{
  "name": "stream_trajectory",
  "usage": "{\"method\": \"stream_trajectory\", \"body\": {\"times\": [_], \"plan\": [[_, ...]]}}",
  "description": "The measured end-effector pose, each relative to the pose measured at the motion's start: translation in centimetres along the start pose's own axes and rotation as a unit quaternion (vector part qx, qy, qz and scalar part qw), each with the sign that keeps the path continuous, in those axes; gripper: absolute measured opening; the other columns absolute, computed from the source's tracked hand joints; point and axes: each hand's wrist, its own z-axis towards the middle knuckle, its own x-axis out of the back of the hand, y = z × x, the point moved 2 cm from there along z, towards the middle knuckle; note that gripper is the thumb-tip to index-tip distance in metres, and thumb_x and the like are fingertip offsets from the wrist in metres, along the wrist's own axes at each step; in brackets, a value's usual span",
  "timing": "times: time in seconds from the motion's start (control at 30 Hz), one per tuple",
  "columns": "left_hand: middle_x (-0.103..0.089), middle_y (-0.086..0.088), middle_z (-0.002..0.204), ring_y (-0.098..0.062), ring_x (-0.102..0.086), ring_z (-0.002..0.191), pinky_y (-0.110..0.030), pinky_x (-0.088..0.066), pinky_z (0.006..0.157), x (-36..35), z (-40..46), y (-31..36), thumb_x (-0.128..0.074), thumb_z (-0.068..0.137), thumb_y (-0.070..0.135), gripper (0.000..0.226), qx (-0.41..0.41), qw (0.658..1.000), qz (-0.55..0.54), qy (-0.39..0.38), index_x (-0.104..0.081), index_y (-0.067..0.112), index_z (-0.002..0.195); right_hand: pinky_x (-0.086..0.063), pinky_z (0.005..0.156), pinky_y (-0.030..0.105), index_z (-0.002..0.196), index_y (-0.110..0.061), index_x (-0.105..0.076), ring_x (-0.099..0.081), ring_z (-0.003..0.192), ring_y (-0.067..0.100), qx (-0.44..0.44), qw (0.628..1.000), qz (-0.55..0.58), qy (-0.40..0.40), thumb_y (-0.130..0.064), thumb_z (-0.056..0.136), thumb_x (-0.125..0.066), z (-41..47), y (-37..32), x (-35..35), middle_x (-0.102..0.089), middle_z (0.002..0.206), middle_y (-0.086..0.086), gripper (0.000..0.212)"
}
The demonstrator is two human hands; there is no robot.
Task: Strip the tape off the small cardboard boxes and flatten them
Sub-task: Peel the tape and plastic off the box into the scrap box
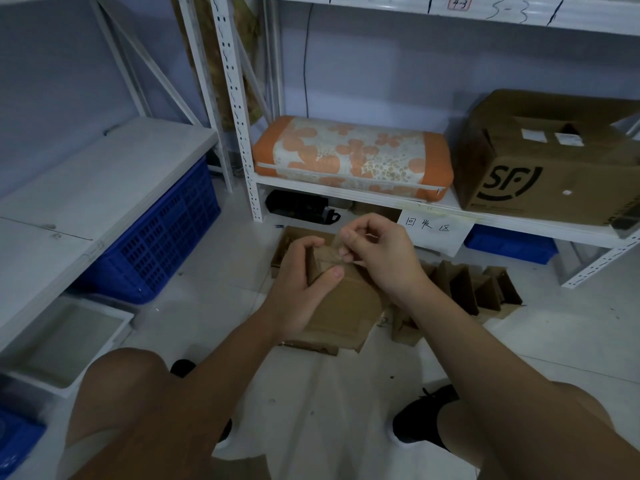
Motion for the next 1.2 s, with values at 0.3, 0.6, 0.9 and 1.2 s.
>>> {"method": "stream_trajectory", "body": {"times": [0.3,0.6,0.9,1.2], "plan": [[-0.058,0.005,0.127,-0.013,-0.062,0.113,-0.044,-0.057,0.094,-0.1,-0.4,-0.6,-0.060,0.081,0.067,0.058,0.011,0.999,-0.030,-0.014,-0.043,0.039,0.130,-0.053,0.077,0.021,0.095,-0.014,-0.077,-0.066,0.080,0.004,0.086,0.981,-0.145,-0.092,-0.002,0.091,-0.070,-0.5,-0.2,-0.5,-0.073,0.087,-0.006,0.014],[-0.055,0.004,0.128,-0.015,-0.062,0.112,-0.027,-0.056,0.081,0.6,-0.5,-0.9,-0.060,0.078,0.070,0.057,0.018,0.998,-0.063,0.013,-0.044,0.043,0.126,-0.046,0.087,0.017,0.105,-0.016,-0.077,-0.059,0.100,0.008,0.109,0.955,-0.239,-0.136,-0.009,0.098,-0.057,-0.7,-0.7,-0.8,-0.063,0.105,-0.005,0.022],[-0.049,0.013,0.132,-0.004,-0.055,0.119,-0.039,-0.056,0.097,0.9,-0.7,-1.3,-0.069,0.079,0.066,0.067,-0.039,0.998,0.035,-0.018,-0.038,0.041,0.133,-0.051,0.078,0.016,0.095,-0.020,-0.079,-0.063,0.085,-0.001,0.006,0.982,-0.147,-0.122,-0.026,0.092,-0.074,-0.3,0.0,-0.8,-0.070,0.086,-0.011,0.008],[-0.040,0.012,0.129,-0.009,-0.051,0.120,-0.028,-0.048,0.103,1.3,-0.6,-1.0,-0.071,0.085,0.054,0.058,-0.154,0.981,0.119,-0.005,-0.032,0.048,0.127,-0.053,0.090,0.046,0.094,-0.043,-0.077,-0.057,0.108,0.020,-0.010,0.974,-0.219,-0.062,-0.055,0.080,-0.075,-0.7,0.4,-2.3,-0.068,0.094,-0.016,0.019]]}}
